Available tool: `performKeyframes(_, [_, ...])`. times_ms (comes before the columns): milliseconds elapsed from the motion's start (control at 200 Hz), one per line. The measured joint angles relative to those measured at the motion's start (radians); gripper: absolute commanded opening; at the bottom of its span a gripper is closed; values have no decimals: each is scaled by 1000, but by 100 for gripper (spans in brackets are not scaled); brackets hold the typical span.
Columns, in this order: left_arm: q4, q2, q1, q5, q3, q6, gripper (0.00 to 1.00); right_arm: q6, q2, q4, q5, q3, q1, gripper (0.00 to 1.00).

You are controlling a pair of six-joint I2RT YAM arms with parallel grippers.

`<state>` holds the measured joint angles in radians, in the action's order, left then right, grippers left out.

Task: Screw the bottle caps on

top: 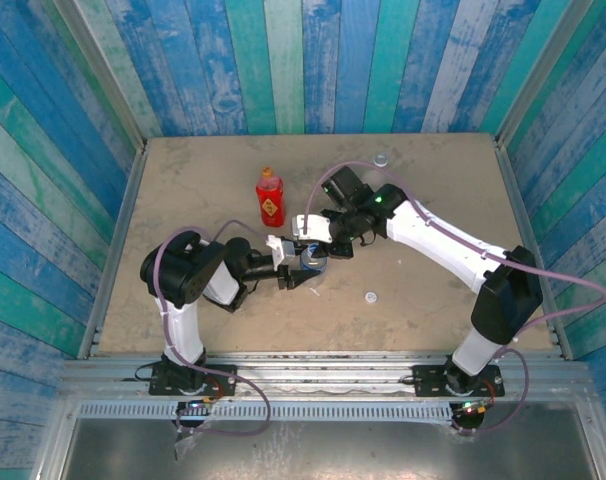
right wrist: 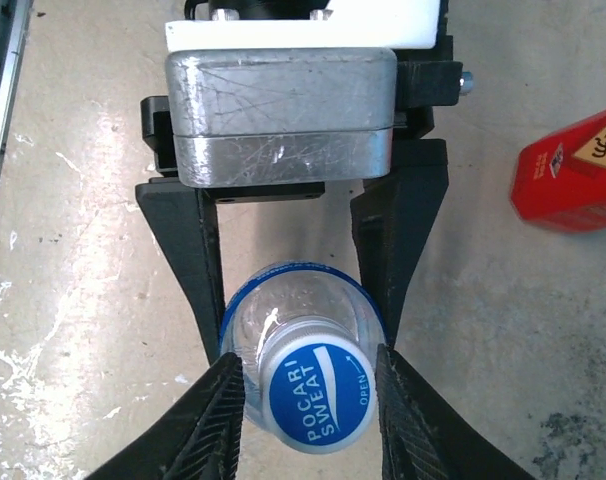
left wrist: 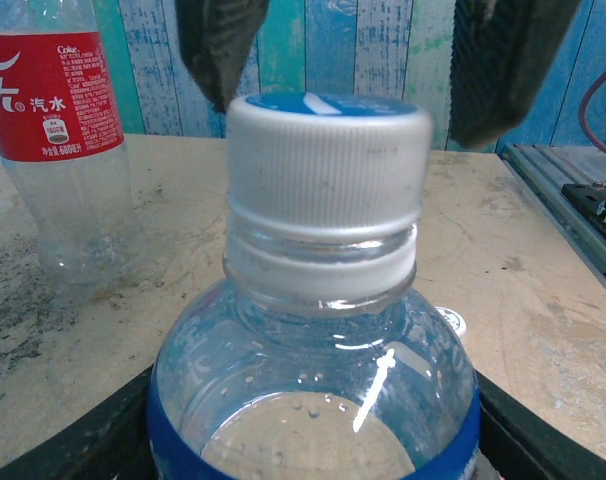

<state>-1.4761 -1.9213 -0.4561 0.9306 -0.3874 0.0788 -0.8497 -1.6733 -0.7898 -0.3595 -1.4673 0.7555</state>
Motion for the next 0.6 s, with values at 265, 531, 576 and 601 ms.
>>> performKeyframes(265, [12, 0, 1, 4, -5, -2, 66, -5, -11, -17, -8, -17, -3, 30])
performKeyframes(531, [13, 0, 0, 8, -6, 0, 66, -2, -26, -19, 0, -23, -3, 33])
performKeyframes(576, [14, 0, 1, 8, -6, 0, 66, 0, -31, -18, -1, -24, -3, 33])
performKeyframes(601, [14, 0, 1, 8, -6, -1, 66, 2, -32, -18, -2, -27, -3, 33])
